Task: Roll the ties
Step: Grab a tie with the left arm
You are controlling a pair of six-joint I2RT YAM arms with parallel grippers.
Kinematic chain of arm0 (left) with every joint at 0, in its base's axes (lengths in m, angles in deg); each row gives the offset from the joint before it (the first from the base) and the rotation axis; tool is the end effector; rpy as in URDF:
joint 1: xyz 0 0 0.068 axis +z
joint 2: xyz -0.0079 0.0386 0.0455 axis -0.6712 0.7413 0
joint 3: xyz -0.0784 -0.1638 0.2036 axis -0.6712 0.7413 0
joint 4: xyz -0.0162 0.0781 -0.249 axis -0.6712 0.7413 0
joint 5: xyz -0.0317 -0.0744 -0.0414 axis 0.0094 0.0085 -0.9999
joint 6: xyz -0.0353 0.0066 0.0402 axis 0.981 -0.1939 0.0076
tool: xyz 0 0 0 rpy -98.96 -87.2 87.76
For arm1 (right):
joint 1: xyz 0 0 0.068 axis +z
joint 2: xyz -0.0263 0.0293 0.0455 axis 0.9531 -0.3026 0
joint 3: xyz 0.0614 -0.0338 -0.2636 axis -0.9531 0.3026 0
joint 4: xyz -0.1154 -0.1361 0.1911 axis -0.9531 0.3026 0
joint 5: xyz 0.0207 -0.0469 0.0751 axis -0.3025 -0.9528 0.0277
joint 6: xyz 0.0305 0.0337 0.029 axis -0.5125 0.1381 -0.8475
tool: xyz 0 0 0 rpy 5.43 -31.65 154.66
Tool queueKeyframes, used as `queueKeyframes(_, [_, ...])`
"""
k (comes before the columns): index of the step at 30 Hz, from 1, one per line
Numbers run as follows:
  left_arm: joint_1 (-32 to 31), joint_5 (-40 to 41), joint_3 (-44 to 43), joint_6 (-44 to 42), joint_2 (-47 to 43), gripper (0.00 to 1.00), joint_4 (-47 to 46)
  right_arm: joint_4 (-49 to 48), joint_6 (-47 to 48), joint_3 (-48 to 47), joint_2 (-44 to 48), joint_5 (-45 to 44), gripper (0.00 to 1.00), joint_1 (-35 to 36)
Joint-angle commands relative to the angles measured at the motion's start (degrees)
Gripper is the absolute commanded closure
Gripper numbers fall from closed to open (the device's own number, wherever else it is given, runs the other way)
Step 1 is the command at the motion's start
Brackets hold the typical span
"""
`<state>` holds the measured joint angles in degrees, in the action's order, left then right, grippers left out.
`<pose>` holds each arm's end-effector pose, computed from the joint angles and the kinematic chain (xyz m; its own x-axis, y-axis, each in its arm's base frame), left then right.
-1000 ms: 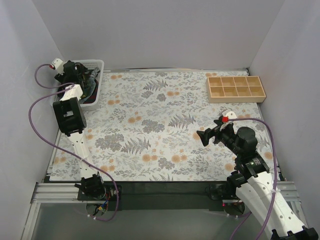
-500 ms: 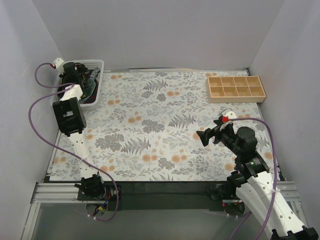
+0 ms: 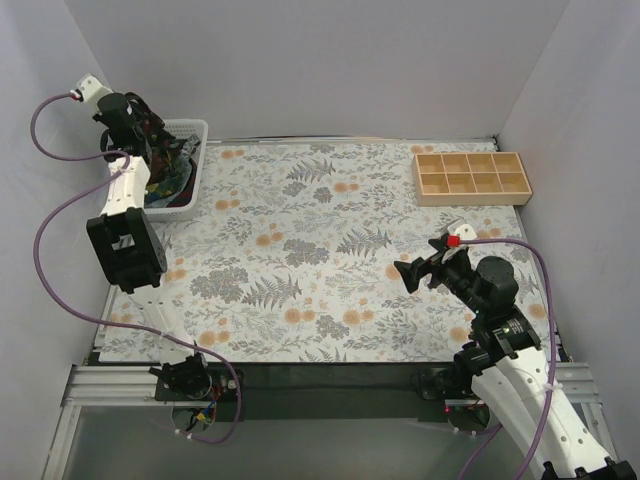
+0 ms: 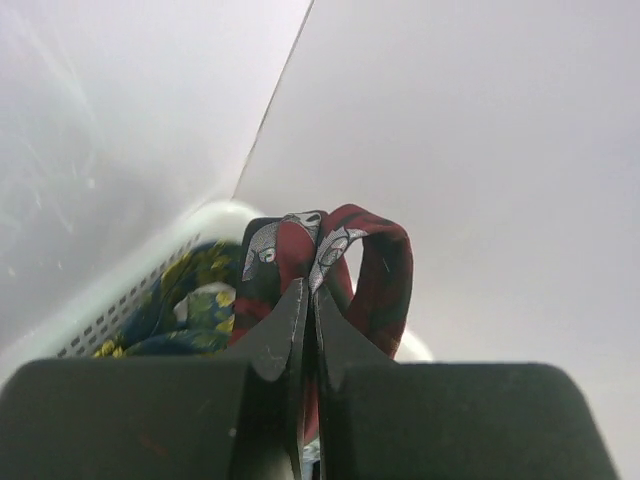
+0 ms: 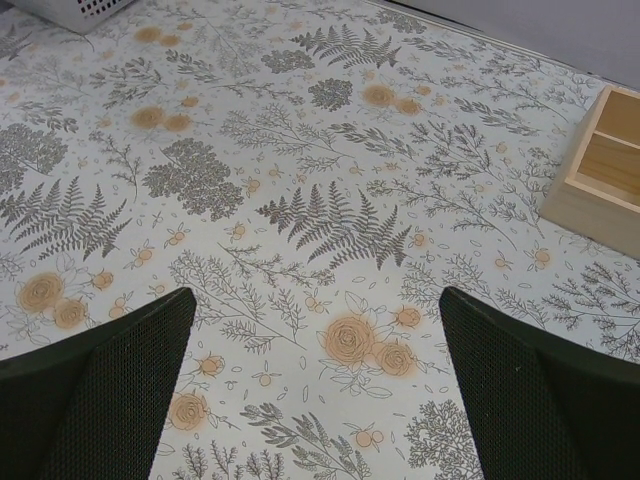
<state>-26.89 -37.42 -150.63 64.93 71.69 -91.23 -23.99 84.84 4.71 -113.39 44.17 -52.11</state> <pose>0.4986 0.1463 0.3118 0.3799 -0.7730 -0.5081 -0.3792 0.3709 -0.8477 0.1266 0.0548 0.2751 -0.0877 -0.0428 -0.9952 -0.5360 0.8441 0.0110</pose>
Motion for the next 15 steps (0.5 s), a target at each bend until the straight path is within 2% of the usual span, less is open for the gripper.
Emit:
queueKeyframes(1, [0.2,-4.39,2.9,-0.5,-8.66,1.0,1.05,-1.17,-1.45,-0.49,0.95,0.6,0.02,0.21])
queueKeyframes(6, [-0.24,-11.77,3.89,0.47,-13.77,1.0,2.81,-1.0,-2.42,-1.9,1.12,0.6,0.02,0.29])
queueKeyframes(10, [-1.99,-20.3,5.63,4.15,-18.51,1.0,6.15,-0.03,-5.32,-2.95,2.53,-4.22,0.02,0.21])
queueKeyframes(15, [-10.05,-24.79,7.23,3.2,-23.53,1.0,11.15,1.37,-4.1,-5.06,3.23,-3.27,0.01,0.21])
